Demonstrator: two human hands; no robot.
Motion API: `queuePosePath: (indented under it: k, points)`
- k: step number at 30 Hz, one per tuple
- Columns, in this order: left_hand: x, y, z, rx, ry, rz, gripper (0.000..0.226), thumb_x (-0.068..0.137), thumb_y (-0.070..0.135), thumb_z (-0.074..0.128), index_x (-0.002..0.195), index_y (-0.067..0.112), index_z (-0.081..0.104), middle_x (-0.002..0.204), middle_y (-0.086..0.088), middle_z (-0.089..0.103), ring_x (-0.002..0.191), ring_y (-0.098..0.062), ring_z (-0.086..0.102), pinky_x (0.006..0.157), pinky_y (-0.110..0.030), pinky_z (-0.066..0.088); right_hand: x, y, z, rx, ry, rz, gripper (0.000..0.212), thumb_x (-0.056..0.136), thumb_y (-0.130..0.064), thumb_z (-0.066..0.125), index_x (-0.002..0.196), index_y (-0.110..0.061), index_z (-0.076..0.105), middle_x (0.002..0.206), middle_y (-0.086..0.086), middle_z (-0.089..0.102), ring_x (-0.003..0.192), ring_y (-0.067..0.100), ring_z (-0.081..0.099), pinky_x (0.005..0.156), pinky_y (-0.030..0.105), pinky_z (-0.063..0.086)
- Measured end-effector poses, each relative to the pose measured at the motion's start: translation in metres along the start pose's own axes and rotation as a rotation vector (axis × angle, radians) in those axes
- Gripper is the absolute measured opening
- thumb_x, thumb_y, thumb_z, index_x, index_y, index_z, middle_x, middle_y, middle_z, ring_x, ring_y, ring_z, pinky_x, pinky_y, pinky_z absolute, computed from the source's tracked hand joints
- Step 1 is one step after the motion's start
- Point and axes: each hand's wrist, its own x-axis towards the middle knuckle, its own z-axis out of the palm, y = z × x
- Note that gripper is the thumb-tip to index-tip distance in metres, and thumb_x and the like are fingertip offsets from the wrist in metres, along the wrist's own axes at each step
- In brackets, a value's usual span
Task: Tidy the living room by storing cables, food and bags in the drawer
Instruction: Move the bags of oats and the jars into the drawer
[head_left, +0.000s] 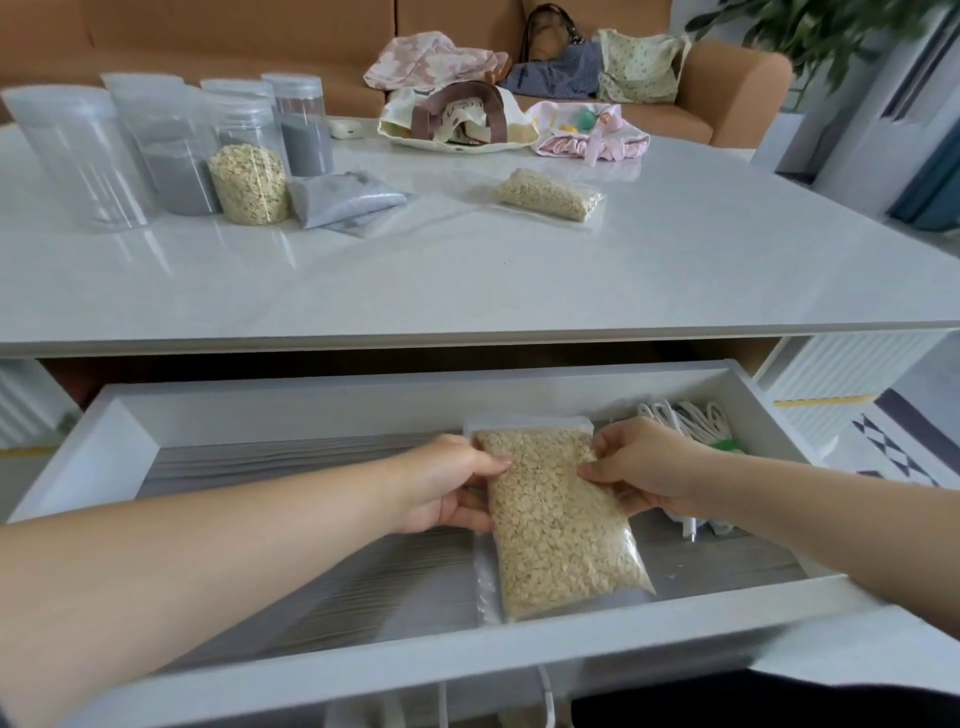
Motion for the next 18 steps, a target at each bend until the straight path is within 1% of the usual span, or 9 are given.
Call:
queuePosePath:
  k: [2, 3, 6, 8, 10, 11, 13, 15, 18]
  points:
    - [0.004, -0.001, -0.001, 0.122, 0.058, 0.014, 0.017, 0.095, 0.015, 0.056, 0.109, 0.007, 0.057, 0.090, -0.010, 0.067, 0.072, -0.021, 0.067, 0.064, -0.032, 0.059, 0.002, 0.002, 0.004, -0.059, 0.034, -0.020, 0.009, 0.085, -0.005, 0.066, 0.087, -0.006, 0.057, 0.072, 0.008, 0.059, 0.063, 0.017, 0.059, 0.064, 0.032, 0.058]
    - [0.005, 0.000, -0.001, 0.237, 0.112, 0.030, 0.020, 0.095, 0.018, 0.056, 0.109, 0.004, 0.058, 0.090, -0.012, 0.067, 0.069, -0.022, 0.067, 0.063, -0.032, 0.059, 0.002, 0.002, 0.005, -0.081, 0.038, -0.022, 0.010, 0.085, -0.006, 0.067, 0.087, -0.006, 0.057, 0.074, 0.008, 0.059, 0.064, 0.017, 0.060, 0.066, 0.033, 0.058]
    - [0.003, 0.006, -0.005, 0.749, 0.299, 0.068, 0.035, 0.096, 0.037, 0.051, 0.099, 0.003, 0.061, 0.084, -0.015, 0.070, 0.061, -0.026, 0.069, 0.056, -0.029, 0.056, 0.004, 0.004, 0.005, -0.143, 0.030, -0.014, 0.017, 0.082, -0.009, 0.070, 0.092, -0.005, 0.057, 0.085, 0.013, 0.064, 0.072, 0.024, 0.066, 0.072, 0.040, 0.059]
    - [0.002, 0.010, -0.008, 0.958, 0.335, 0.017, 0.044, 0.097, 0.045, 0.044, 0.096, 0.004, 0.060, 0.083, -0.014, 0.071, 0.064, -0.026, 0.071, 0.058, -0.026, 0.055, 0.004, 0.004, 0.003, -0.234, 0.030, 0.007, 0.026, 0.080, -0.019, 0.073, 0.098, -0.008, 0.058, 0.092, 0.015, 0.064, 0.074, 0.026, 0.065, 0.070, 0.038, 0.059]
    - [0.002, 0.012, -0.011, 0.920, 0.299, -0.063, 0.043, 0.097, 0.042, 0.046, 0.097, 0.001, 0.060, 0.079, -0.012, 0.071, 0.068, -0.025, 0.072, 0.059, -0.026, 0.056, 0.003, 0.004, 0.002, -0.275, 0.008, 0.050, 0.029, 0.080, -0.025, 0.073, 0.102, -0.012, 0.059, 0.098, 0.014, 0.062, 0.082, 0.026, 0.063, 0.069, 0.037, 0.059]
    - [0.001, 0.013, -0.011, 0.820, 0.271, -0.108, 0.040, 0.097, 0.038, 0.048, 0.099, 0.000, 0.059, 0.077, -0.012, 0.070, 0.070, -0.024, 0.072, 0.060, -0.027, 0.058, 0.004, 0.005, 0.002, -0.260, -0.014, 0.077, 0.029, 0.081, -0.025, 0.072, 0.103, -0.011, 0.060, 0.103, 0.015, 0.063, 0.089, 0.028, 0.063, 0.071, 0.040, 0.059]
    - [-0.001, 0.017, -0.011, 0.624, 0.218, -0.177, 0.036, 0.096, 0.028, 0.050, 0.110, -0.005, 0.055, 0.082, -0.017, 0.070, 0.074, -0.027, 0.072, 0.064, -0.030, 0.060, 0.005, 0.006, 0.001, -0.214, -0.046, 0.116, 0.026, 0.082, -0.021, 0.071, 0.103, -0.009, 0.061, 0.111, 0.020, 0.063, 0.099, 0.034, 0.063, 0.075, 0.047, 0.058]
    - [-0.003, 0.018, -0.012, 0.542, 0.177, -0.191, 0.038, 0.095, 0.019, 0.048, 0.118, -0.011, 0.052, 0.084, -0.021, 0.070, 0.077, -0.029, 0.072, 0.066, -0.031, 0.060, 0.005, 0.007, 0.001, -0.177, -0.066, 0.124, 0.025, 0.083, -0.017, 0.070, 0.104, -0.009, 0.059, 0.113, 0.021, 0.063, 0.101, 0.034, 0.064, 0.078, 0.049, 0.057]
    - [-0.006, 0.017, -0.008, 0.490, 0.134, -0.194, 0.035, 0.095, 0.013, 0.046, 0.118, -0.013, 0.053, 0.084, -0.024, 0.068, 0.083, -0.033, 0.071, 0.069, -0.033, 0.059, 0.008, 0.008, 0.000, -0.150, -0.087, 0.125, 0.028, 0.084, -0.014, 0.068, 0.108, -0.010, 0.056, 0.112, 0.019, 0.063, 0.101, 0.032, 0.064, 0.080, 0.049, 0.056]
